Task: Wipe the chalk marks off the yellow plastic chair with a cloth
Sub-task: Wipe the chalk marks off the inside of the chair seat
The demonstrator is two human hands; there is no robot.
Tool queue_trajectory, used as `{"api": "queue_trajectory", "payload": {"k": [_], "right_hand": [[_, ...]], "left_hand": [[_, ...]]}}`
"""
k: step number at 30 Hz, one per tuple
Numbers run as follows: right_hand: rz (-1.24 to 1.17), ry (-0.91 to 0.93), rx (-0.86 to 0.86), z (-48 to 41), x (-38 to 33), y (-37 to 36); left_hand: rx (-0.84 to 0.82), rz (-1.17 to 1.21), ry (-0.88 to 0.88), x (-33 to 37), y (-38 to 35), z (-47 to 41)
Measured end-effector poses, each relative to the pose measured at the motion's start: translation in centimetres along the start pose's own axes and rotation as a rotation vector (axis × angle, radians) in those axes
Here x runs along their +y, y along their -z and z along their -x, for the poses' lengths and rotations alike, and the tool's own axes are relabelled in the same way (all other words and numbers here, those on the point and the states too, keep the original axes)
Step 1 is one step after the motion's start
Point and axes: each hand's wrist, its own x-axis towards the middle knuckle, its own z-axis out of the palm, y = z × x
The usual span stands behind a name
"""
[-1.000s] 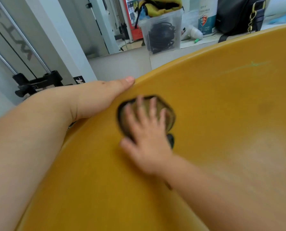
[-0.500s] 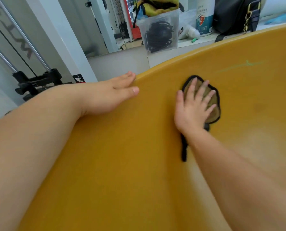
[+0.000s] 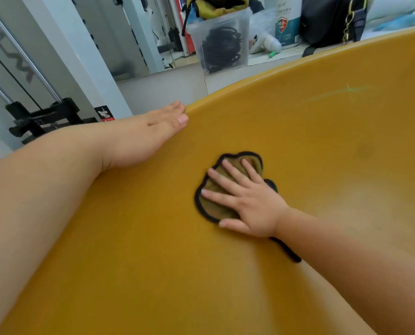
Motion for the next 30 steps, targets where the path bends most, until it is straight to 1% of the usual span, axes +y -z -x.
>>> {"api": "queue_trajectory", "payload": {"k": [2,3,5,6,7,8,10,11,12,13,14,16,18,21,24,28,30], "right_hand": [[0.022,-0.264,0.062,-0.1,4.0,0.4],[-0.036,-0.450,0.099,-0.7,4.7,0.9],[-0.218,-0.856,0.158,-3.1,3.6,1.8],[-0.301,-0.988,0.155,-4.7,1.7,2.3],[-0.361,-1.008,0.134,-6.0,-1.0,2.6],[-0.407,-0.904,0.109,-6.8,-4.2,2.7],[-0.474,-0.503,0.039,-5.8,-11.1,3.1],[-0.496,-0.338,-0.021,-4.3,-13.4,3.5],[-0.532,-0.227,-0.081,-2.6,-14.3,3.7],[-0.561,-0.160,-0.133,-0.9,-14.0,3.6],[-0.568,-0.112,-0.176,0.8,-12.8,3.4],[-0.485,-0.080,-0.263,3.9,-9.3,2.6],[-0.367,-0.135,-0.334,6.6,-5.4,2.0],[-0.197,-0.298,-0.387,9.9,0.1,1.7],[-0.088,-0.512,-0.348,12.5,5.3,1.9],[0.033,-0.949,-0.256,15.2,13.2,2.9],[0.084,-1.082,-0.195,15.1,16.7,3.7]], "left_hand": [[-0.002,-0.003,-0.007,0.4,0.0,-0.1],[0.002,-0.012,-0.008,0.6,0.0,-0.1],[0.005,-0.066,0.000,0.5,-0.1,-0.2],[0.003,-0.106,0.018,0.5,-0.2,-0.3],[0.003,-0.165,0.035,0.4,-0.3,-0.5],[0.007,-0.258,0.046,0.2,-0.5,-0.7],[0.041,-0.461,0.048,0.2,-1.3,-1.3],[0.066,-0.541,0.047,0.4,-1.7,-1.7],[0.092,-0.602,0.052,0.7,-2.2,-2.1],[0.119,-0.651,0.054,1.1,-2.6,-2.6],[0.142,-0.697,0.049,1.7,-2.9,-3.1],[0.170,-0.789,0.017,3.0,-3.3,-4.6],[0.199,-0.845,-0.017,4.4,-3.7,-6.8],[0.296,-0.802,-0.045,6.9,-4.8,-10.9],[0.443,-0.749,-0.037,9.6,-6.8,-14.5],[0.663,-0.743,0.043,11.0,-9.7,-16.6],[0.735,-0.739,0.070,10.8,-10.6,-17.1]]}}
